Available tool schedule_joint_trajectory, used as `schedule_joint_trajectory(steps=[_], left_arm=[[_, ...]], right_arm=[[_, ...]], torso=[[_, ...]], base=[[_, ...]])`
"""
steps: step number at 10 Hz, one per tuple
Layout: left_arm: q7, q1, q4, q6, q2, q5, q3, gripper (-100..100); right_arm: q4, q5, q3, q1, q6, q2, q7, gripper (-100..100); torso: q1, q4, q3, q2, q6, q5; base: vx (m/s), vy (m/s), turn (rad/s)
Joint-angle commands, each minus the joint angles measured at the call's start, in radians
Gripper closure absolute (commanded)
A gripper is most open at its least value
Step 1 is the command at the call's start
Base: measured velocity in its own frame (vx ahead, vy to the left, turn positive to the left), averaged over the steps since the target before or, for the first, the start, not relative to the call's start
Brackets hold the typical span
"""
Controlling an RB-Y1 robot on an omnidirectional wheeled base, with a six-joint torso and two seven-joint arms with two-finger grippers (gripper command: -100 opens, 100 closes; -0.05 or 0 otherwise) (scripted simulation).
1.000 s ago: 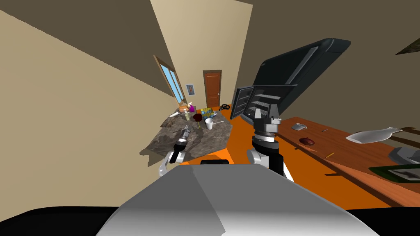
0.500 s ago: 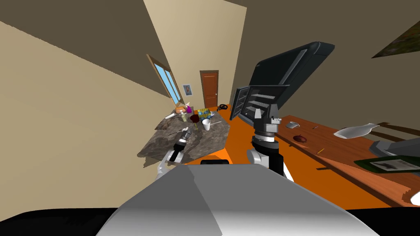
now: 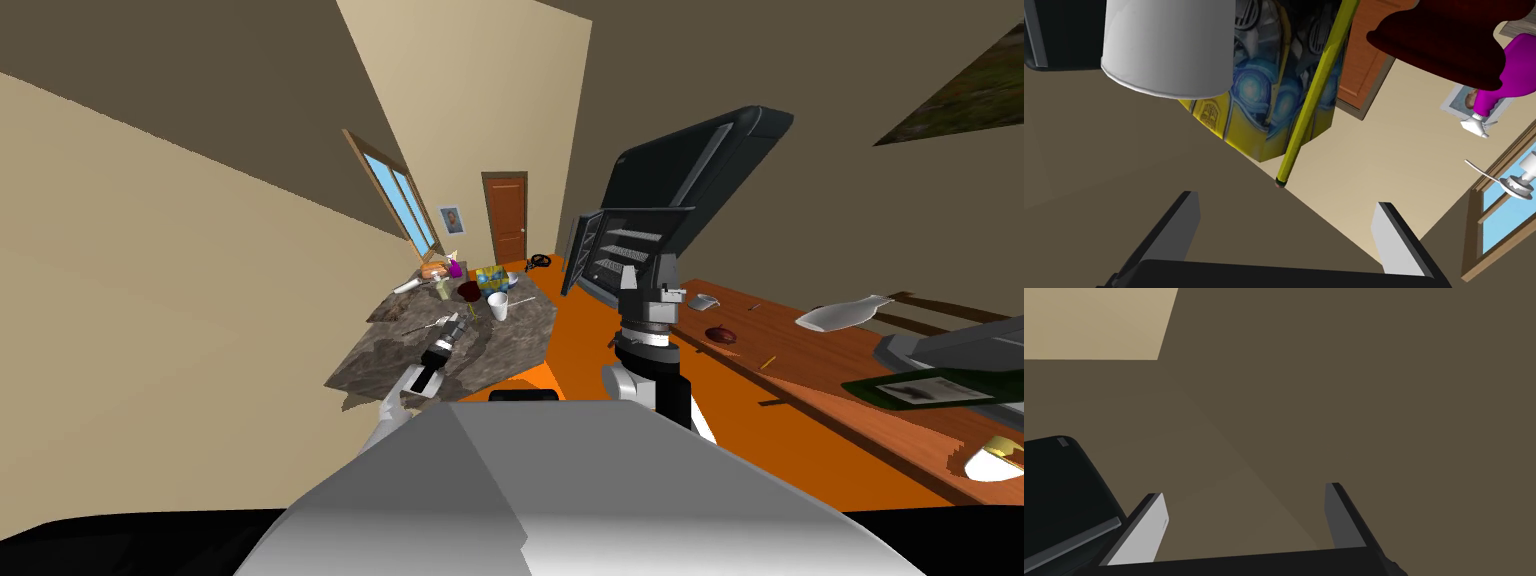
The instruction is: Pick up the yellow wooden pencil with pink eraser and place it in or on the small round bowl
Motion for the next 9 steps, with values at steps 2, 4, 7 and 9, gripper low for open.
schedule_joint_trajectory(steps=[2, 4, 7, 9], left_arm=[[-0.035, -0.026, 0.066, -0.004, 0.033, -0.04, -0.005, -100], [-0.068, -0.044, 0.119, -0.003, 0.063, -0.08, -0.01, -100], [-0.082, -0.053, 0.142, -0.003, 0.075, -0.096, -0.013, -100], [-0.085, -0.053, 0.144, -0.004, 0.076, -0.098, -0.013, -100]], right_arm=[[0.0, 0.0, 0.0, 0.0, 0.0, 0.0, 0.0, 0], [0.0, 0.0, 0.0, 0.0, 0.0, 0.0, 0.0, 0], [0.0, 0.0, 0.0, 0.0, 0.0, 0.0, 0.0, 0], [0.0, 0.0, 0.0, 0.0, 0.0, 0.0, 0.0, 0]], torso=[[0.0, 0.0, 0.0, 0.0, 0.0, 0.0], [-0.001, 0.0, -0.001, -0.001, 0.0, 0.0], [-0.001, 0.0, 0.0, -0.001, 0.0, 0.0], [0.0, 0.0, 0.001, 0.001, 0.0, 0.0]], base=[[0.024, -0.021, -0.078], [0.035, -0.029, -0.087], [0.024, -0.022, -0.04], [0.0, 0.0, 0.0]])
